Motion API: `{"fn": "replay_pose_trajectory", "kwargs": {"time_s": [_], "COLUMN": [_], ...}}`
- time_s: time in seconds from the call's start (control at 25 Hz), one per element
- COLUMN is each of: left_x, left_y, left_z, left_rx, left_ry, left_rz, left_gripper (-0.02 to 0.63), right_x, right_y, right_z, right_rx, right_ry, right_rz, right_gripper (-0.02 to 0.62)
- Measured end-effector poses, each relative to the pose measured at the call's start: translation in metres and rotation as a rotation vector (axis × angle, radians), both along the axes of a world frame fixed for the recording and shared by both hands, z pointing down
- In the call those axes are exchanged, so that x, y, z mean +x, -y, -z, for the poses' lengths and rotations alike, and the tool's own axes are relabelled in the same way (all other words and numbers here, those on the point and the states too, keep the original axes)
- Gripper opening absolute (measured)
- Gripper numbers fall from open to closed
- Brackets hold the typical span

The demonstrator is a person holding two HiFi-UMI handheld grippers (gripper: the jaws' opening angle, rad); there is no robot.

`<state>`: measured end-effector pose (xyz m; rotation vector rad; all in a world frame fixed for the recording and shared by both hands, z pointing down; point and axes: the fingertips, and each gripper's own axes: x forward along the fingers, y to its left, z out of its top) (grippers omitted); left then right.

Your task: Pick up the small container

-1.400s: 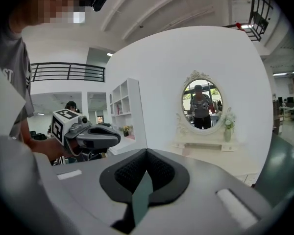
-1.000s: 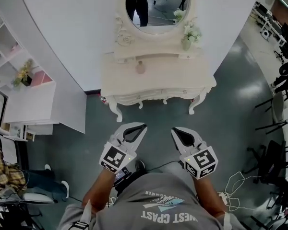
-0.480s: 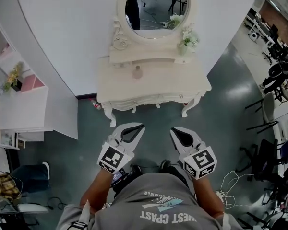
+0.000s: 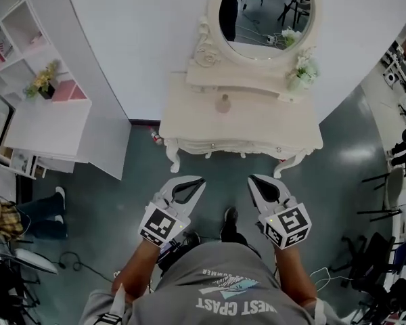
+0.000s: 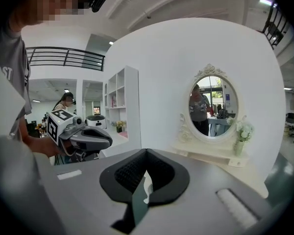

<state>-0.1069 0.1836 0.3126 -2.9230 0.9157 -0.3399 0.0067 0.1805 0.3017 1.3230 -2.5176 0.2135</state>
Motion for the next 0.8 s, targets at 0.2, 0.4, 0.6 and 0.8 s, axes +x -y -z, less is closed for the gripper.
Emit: {"fn": "replay_pose_trajectory", "kwargs": {"time_s": [0.2,0.4,0.6,0.8], "left_x": [0.01,0.044,0.092,0.117], "left_y": [0.028,0.064,0.103,0.133], "left_z": [-0.001,-0.008,-0.009,-0.008], "left_rx": [-0.021,-0.042,-0.055,-0.064], "left_ry": [0.017,0.04,0.044,0.077], "left_rz": [0.077,0.13,0.16,0.223], "left_gripper": [0.003,0.003,0.003,0.003], "right_x": [0.007,0.034,0.076,0.101], "right_y": [0.04,0.081,0.125,0.16], "right_z": [-0.004,-0.014,-0.022,-0.034], "right_rx": [-0.011,-0.025,-0.037,-0.061], "right_ry": [0.007,0.032,0.055,0.09], "right_rz": [0.091,0.159,0.203,0.258], "right_gripper": [0.002,0.002,0.002,0.002]}}
